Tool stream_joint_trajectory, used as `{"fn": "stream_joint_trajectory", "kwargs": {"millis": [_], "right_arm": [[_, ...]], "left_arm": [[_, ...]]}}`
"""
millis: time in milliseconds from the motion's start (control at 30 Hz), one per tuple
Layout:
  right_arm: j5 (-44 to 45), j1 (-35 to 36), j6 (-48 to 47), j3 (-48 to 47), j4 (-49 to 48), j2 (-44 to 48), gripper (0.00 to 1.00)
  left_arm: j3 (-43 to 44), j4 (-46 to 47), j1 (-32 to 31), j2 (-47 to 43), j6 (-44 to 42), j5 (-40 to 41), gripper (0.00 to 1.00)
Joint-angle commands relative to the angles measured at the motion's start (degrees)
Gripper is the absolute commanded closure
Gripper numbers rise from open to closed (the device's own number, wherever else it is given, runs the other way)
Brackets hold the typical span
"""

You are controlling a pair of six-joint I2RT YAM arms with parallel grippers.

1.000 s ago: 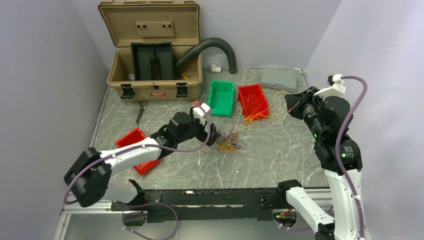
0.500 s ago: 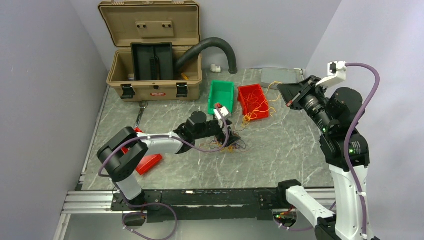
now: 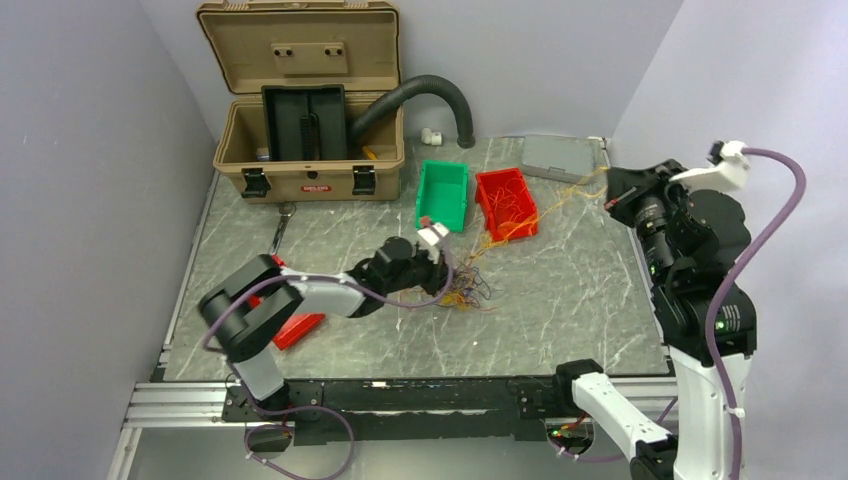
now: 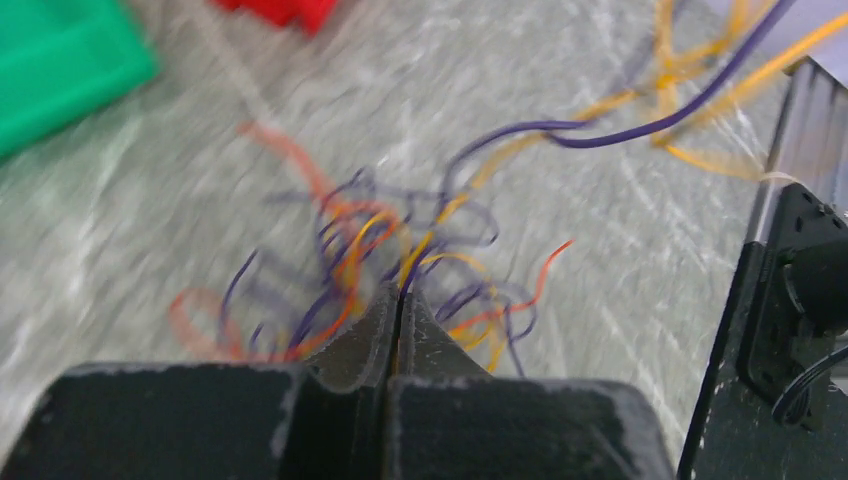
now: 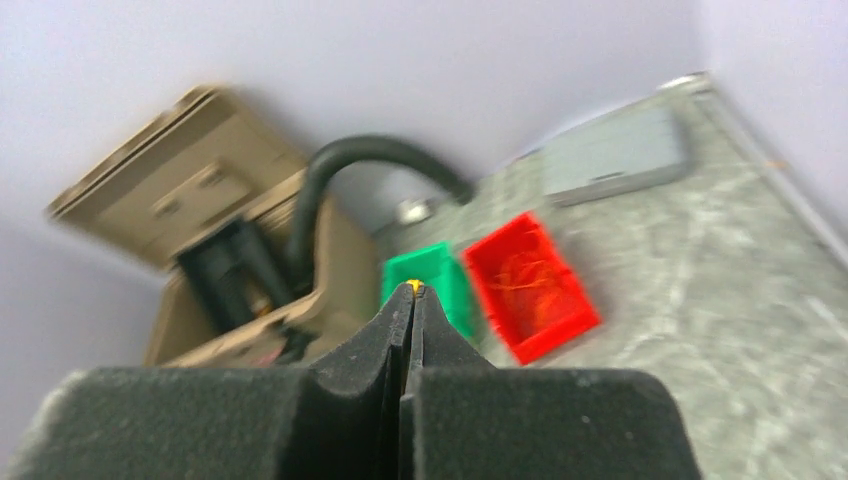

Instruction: Untangle the cables

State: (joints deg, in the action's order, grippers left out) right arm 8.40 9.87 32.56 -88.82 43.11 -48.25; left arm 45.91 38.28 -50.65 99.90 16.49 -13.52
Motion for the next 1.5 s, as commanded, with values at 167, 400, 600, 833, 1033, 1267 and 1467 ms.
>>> {"fn": "stream_joint_trajectory", "kwargs": {"millis": [167,400,600,833,1033,1267,1467], "right_arm": [[34.4,-0.1,1.4,9.6,6.1,4.0,1.00],[42.1,-0.1,7.2,13.3,9.0,4.1,1.00],[46.1,-0.2,8.9,13.8,9.1,5.4,1.00],[52.3,-0.1,10.1,15.4,7.2,8.7,1.00],[29.7,-0.1,-0.1,19.1,0.8,5.6,1.00],[7.2,-0.1,-4.4,21.7,-5.3,3.7,1.00],[-5.2,-0.2,-6.1,16.8,-10.2,0.5,1.00]], "left_arm": [[-15.4,-16.3,13.4,-25.5,5.9,9.3,1.00],[-15.3,-37.6,15.1,-35.6,9.1,25.3,1.00],[-17.3,-42.2,17.9,-42.5,13.1,31.3,1.00],[-15.8,-48.7,21.9,-40.4,19.1,34.9,1.00],[-17.2,-39.9,21.9,-42.0,14.3,26.2,1.00],[-13.4,-42.7,21.3,-41.5,9.3,21.7,1.00],[-14.0,-43.4,21.1,-43.6,8.5,23.0,1.00]]}}
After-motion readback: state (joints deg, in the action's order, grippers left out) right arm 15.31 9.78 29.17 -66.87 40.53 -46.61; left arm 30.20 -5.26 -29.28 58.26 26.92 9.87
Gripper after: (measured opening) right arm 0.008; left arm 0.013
